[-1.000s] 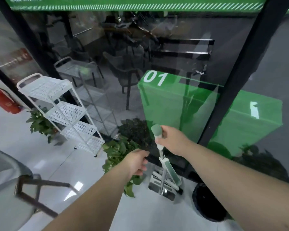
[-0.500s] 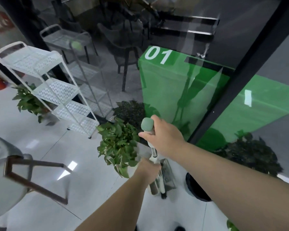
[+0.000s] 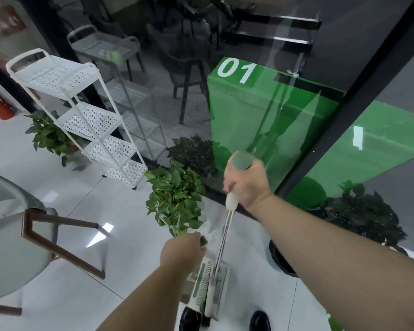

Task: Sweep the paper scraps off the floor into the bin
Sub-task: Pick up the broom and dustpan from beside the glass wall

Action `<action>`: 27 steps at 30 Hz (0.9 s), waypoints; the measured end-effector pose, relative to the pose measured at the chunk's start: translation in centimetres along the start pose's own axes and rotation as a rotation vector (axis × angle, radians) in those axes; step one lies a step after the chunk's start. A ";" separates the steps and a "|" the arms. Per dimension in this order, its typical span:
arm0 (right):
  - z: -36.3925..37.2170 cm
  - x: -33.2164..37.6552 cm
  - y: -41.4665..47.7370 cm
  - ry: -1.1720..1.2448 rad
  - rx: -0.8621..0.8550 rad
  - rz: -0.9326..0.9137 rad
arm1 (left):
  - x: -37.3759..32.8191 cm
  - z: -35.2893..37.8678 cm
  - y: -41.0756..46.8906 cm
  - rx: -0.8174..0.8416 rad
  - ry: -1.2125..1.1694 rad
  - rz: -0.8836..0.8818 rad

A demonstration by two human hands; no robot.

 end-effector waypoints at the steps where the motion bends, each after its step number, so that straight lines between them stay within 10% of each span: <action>1: -1.0 0.3 0.8 0.005 -0.065 0.023 | 1.8 -0.3 -0.3 -0.010 0.005 -0.026; 12: -0.1 -1.0 -3.0 -0.182 0.084 0.034 | 9.0 -4.5 -0.5 0.022 -0.150 -0.254; 27: -17.9 -5.6 -16.0 -0.436 -0.450 0.118 | -0.9 -0.6 -3.3 0.222 -0.287 -0.056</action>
Point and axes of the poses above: each hand's wrist, its own y-axis towards the middle knuckle, its own z-axis out of the palm, x = y × z, the point moved 9 cm from there along y, towards the middle knuckle, and after that the axes turned 11 degrees about -x, right-handed, at the moved point
